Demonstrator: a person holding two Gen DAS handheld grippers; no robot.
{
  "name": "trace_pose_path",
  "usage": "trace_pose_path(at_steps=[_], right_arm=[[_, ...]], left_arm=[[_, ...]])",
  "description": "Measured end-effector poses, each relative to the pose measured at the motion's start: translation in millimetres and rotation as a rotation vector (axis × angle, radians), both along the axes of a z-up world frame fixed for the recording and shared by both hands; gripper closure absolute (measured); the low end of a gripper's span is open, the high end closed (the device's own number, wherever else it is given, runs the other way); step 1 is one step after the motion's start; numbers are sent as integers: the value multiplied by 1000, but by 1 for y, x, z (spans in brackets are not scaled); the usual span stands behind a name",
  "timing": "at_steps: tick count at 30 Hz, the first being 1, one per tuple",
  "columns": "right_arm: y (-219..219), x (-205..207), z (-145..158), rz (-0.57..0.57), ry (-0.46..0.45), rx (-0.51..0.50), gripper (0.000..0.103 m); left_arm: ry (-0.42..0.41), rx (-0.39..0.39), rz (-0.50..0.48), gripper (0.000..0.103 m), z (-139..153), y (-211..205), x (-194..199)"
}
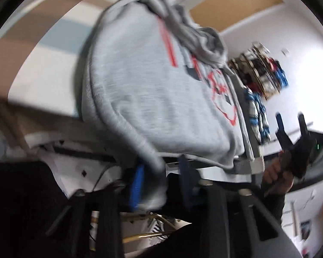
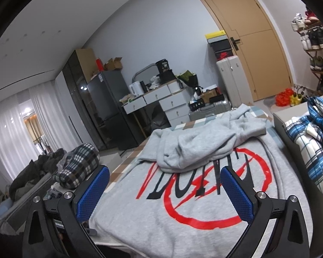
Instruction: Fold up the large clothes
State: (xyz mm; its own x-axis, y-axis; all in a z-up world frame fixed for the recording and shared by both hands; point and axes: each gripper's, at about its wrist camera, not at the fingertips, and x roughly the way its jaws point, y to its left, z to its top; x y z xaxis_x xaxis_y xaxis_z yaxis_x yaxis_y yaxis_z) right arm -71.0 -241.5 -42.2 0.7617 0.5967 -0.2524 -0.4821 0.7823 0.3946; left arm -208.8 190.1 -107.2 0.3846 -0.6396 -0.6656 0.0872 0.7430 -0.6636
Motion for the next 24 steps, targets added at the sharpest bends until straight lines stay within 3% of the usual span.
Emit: trace_pose_path(at_steps=[3, 8, 11, 12, 14, 17, 18, 19, 21, 24], right_arm=[[5, 1, -1, 6, 7, -15, 0], [7, 1, -2, 6, 11, -25, 0], [7, 2, -2, 2, 14, -25, 0], [7, 2, -2, 0, 17, -21, 0], [6, 3, -3, -3, 20, -19, 0], [6, 4, -4, -16, 30, -21, 0], [6, 5, -4, -17, 35, -19, 0], [5, 5, -5, -19, 39, -14, 0], [5, 5, -5, -24, 40, -10, 0], [3, 4, -5, -24, 43, -2, 0]], left_arm=[[5, 45, 29, 86, -6, -1, 3], [135, 80, 104, 84, -29, 8, 17], [165, 127, 134, 67, -37, 7, 16], [173, 158, 144, 54, -39, 7, 16], [192, 232, 172, 51, -44, 5, 16], [172, 268, 169, 51, -43, -1, 17], [155, 284, 160, 54, -41, -3, 14], [143, 288, 136, 74, -39, -6, 12], [136, 304, 71, 102, -36, -15, 8], [74, 271, 35, 102, -23, -17, -3]])
